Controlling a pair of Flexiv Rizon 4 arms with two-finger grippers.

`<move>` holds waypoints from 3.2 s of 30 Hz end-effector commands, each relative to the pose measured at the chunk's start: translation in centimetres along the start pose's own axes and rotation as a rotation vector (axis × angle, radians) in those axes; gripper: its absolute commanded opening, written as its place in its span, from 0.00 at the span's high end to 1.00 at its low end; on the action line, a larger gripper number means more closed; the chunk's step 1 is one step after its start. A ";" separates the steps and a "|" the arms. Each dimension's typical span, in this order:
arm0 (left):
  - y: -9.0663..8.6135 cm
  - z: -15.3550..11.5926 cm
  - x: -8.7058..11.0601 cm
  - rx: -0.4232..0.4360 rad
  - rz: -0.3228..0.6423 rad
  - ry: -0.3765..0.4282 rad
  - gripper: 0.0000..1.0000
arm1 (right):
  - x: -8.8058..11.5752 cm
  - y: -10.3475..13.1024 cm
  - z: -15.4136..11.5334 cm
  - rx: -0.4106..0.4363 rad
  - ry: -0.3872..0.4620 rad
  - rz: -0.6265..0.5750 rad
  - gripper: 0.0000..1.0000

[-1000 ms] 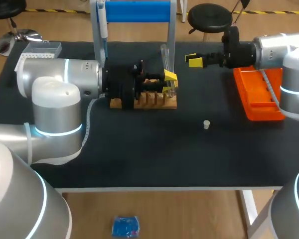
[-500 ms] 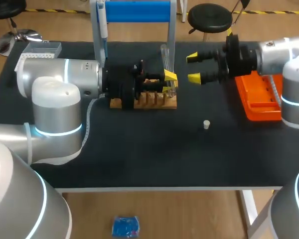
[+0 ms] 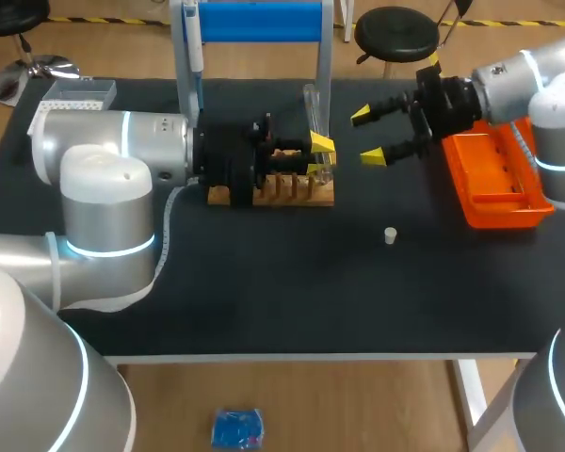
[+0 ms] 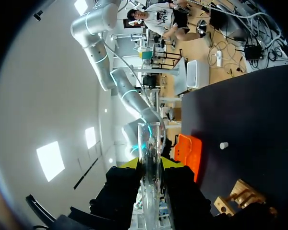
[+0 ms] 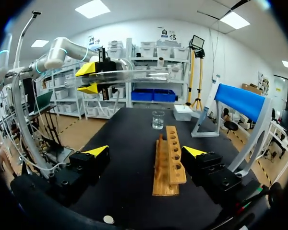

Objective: Invert the test tube, pick up the pipette, mount the tip to pipette, aspirate from beaker and dispense into the tube, eject the tip, return the pipette, and cap with the stopper.

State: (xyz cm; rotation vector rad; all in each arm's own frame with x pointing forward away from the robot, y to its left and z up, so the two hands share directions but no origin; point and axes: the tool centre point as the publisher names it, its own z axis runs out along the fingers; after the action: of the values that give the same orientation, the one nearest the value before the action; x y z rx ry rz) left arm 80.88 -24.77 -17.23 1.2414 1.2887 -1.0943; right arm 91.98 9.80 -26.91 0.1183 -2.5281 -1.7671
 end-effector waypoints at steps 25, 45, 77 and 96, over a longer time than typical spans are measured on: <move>0.1 0.0 -0.1 0.002 0.001 0.001 1.00 | -1.0 -2.9 1.2 0.001 0.035 -0.021 0.00; 4.6 -1.8 -2.9 -0.148 -0.696 0.051 1.00 | -1.0 -2.9 1.2 0.001 0.035 -0.021 0.00; 5.4 -2.6 -2.8 -0.146 -0.861 -0.004 1.00 | -1.0 -2.9 1.2 0.001 0.035 -0.021 0.00; 8.3 -3.6 -3.6 -0.205 -1.392 -0.158 1.00 | -1.0 -2.9 1.2 0.001 0.035 -0.021 0.00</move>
State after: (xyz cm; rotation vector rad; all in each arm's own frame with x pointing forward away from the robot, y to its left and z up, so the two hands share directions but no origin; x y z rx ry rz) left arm 88.66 -20.50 -13.39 -0.0456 2.0826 -1.8357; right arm 92.97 10.10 -30.05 0.1728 -2.5115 -1.7581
